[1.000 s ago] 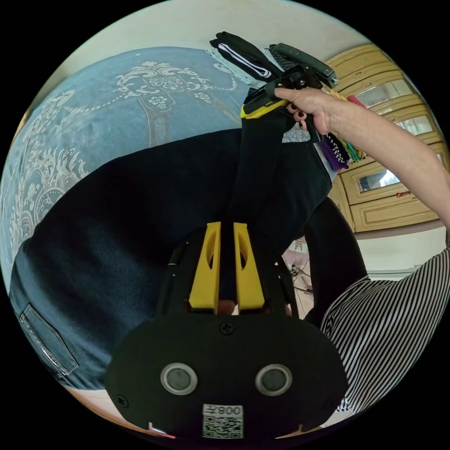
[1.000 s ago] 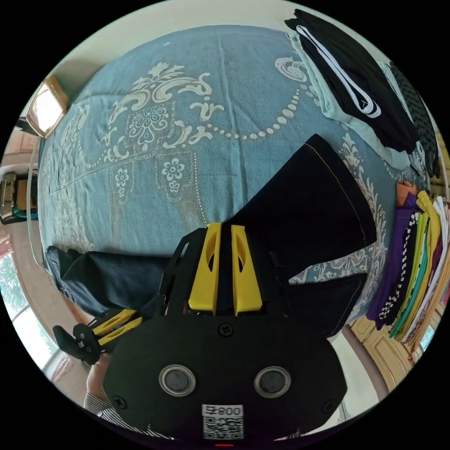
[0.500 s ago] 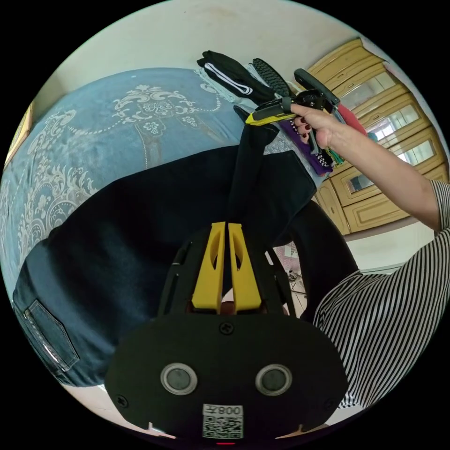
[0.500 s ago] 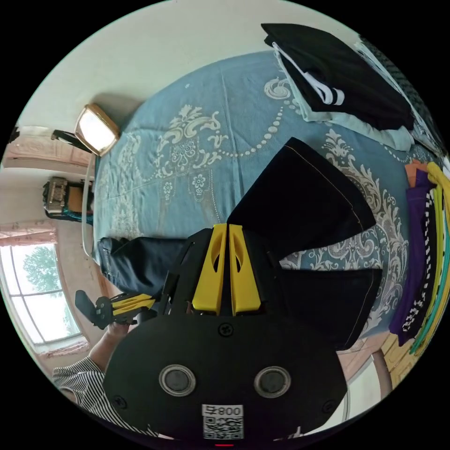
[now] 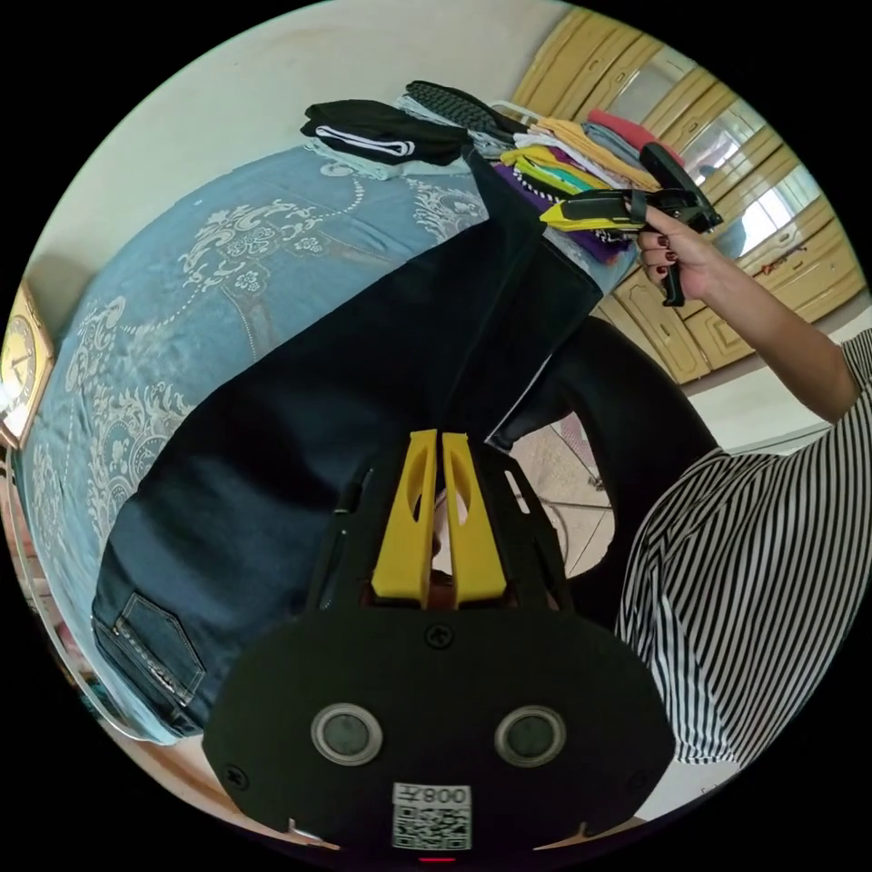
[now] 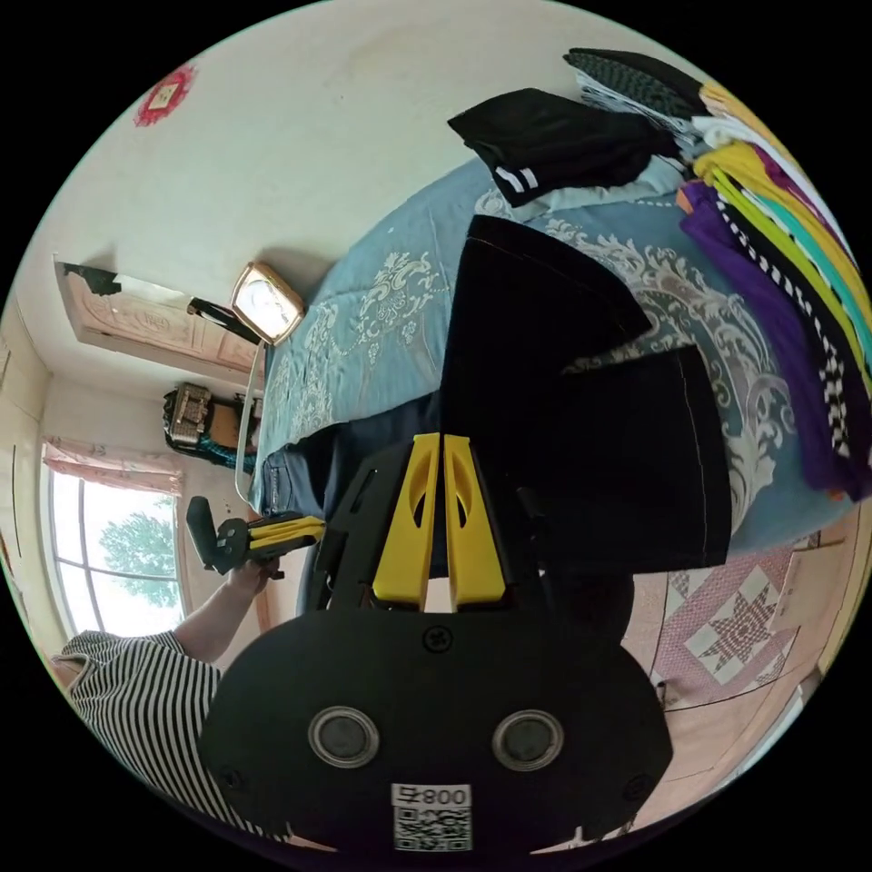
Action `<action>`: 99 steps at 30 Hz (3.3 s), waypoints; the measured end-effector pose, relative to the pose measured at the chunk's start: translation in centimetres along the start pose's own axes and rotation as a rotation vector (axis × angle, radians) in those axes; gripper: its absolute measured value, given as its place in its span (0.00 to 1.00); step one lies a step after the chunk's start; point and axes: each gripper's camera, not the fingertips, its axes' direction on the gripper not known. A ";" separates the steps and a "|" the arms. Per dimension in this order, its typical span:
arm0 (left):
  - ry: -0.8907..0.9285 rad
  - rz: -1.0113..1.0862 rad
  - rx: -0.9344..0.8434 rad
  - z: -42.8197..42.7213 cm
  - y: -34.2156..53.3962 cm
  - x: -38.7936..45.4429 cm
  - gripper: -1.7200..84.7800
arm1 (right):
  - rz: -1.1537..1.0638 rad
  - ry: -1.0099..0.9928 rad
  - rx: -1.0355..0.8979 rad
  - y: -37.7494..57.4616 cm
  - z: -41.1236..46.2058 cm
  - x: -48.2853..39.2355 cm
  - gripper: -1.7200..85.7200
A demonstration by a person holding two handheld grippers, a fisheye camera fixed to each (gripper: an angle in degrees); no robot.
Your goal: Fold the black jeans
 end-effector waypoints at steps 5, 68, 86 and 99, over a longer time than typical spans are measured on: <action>-0.059 0.062 -0.092 1.4 -2.7 3.4 0.03 | 0.045 -0.012 -0.015 5.0 1.0 4.9 0.02; 0.024 0.257 -0.253 12.9 -64.3 26.7 0.05 | 0.078 0.144 0.090 15.0 1.8 25.7 0.07; -0.020 0.383 -0.247 12.9 -69.5 34.7 0.03 | 0.079 0.068 0.119 18.1 -0.1 29.2 0.03; 0.043 0.361 -0.204 13.4 -72.2 35.3 0.09 | 0.170 0.009 0.175 19.4 -0.1 34.2 0.06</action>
